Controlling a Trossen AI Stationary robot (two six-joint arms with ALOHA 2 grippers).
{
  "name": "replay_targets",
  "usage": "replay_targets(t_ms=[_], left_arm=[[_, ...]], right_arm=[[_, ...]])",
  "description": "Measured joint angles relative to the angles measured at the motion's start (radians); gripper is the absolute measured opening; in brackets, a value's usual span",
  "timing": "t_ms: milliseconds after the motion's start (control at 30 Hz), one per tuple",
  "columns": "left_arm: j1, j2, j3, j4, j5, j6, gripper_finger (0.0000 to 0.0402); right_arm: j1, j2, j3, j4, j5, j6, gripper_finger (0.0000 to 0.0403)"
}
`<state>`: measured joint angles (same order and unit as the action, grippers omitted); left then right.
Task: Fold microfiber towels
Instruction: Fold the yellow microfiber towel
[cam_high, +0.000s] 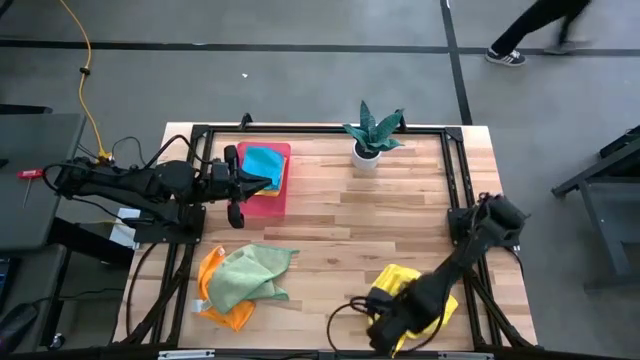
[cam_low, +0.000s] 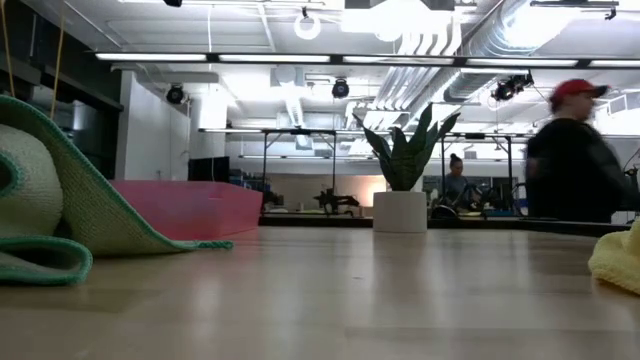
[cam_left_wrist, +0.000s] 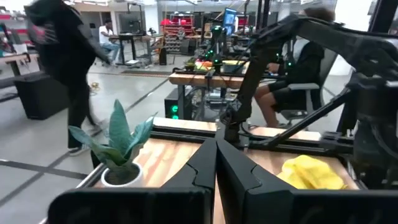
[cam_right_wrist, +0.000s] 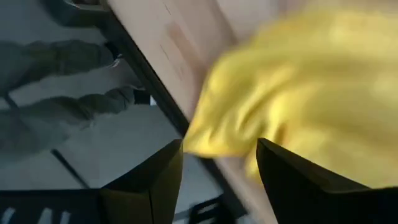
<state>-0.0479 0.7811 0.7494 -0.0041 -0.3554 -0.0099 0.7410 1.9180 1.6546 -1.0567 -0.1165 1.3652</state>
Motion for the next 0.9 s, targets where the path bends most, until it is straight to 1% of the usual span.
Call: replay_targets(t_ms=[167, 267, 333, 467, 633, 833, 900], left_arm=[[0.001, 0.000, 0.000, -0.001, 0.000, 0.022, 0.0015], [0.002, 0.000, 0.000, 0.000, 0.000, 0.022, 0.0021], [0.002, 0.000, 0.000, 0.000, 0.000, 0.022, 0.0024], [0.002, 0.000, 0.000, 0.000, 0.000, 0.022, 0.0026], [0.002, 0.000, 0.000, 0.000, 0.000, 0.022, 0.0026], [0.002, 0.000, 0.000, 0.000, -0.001, 0.022, 0.0026], [0.002, 0.000, 0.000, 0.000, -0.008, 0.022, 0.0026]], right_arm=[[0.026, 0.093, 0.005, 0.098, -0.177, 0.349, 0.0197], [0.044, 0.139, 0.005, 0.178, -0.219, 0.486, 0.0197], [0.054, 0.165, 0.006, 0.216, -0.221, 0.539, 0.0197], [0.066, 0.198, 0.006, 0.209, -0.220, 0.623, 0.0197], [0.068, 0.209, 0.000, 0.212, -0.181, 0.728, 0.0197], [0.072, 0.211, 0.000, 0.193, -0.182, 0.789, 0.0197], [0.073, 0.212, 0.000, 0.202, -0.198, 0.803, 0.0197]])
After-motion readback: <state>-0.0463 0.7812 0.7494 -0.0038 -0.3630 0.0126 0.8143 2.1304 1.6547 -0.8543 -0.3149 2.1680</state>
